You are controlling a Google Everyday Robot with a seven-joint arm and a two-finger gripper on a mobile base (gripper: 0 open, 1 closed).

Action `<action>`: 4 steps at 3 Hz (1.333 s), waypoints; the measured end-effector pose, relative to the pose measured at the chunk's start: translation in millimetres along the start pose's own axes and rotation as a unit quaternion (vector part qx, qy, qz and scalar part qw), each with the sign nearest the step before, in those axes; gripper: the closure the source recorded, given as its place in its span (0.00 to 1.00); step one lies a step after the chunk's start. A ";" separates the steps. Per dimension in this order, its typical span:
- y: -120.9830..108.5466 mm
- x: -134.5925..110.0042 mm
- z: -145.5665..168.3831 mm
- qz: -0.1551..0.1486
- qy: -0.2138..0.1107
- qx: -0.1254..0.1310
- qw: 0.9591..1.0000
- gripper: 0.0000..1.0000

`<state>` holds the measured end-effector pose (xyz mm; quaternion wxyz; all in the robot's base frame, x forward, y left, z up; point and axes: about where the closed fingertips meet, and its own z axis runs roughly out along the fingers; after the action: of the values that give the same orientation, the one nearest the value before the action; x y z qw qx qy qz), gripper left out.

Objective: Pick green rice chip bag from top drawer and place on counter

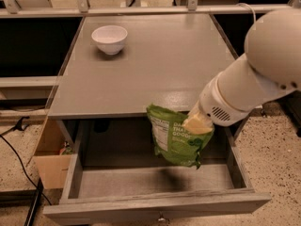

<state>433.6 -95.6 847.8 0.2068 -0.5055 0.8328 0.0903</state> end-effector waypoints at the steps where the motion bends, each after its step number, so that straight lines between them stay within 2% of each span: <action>1: -18.8 -21.4 -36.9 -0.016 -0.003 0.014 1.000 1.00; 2: -46.4 -47.3 -69.9 -0.023 -0.002 0.038 0.999 1.00; 4: -124.6 -90.7 -123.2 0.001 0.032 0.080 0.996 1.00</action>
Offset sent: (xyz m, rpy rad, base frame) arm 0.0916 -0.0134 0.1534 -0.0765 -0.1533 -0.0192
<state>548.5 -125.7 1005.3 0.2197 -0.4890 0.8441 0.0069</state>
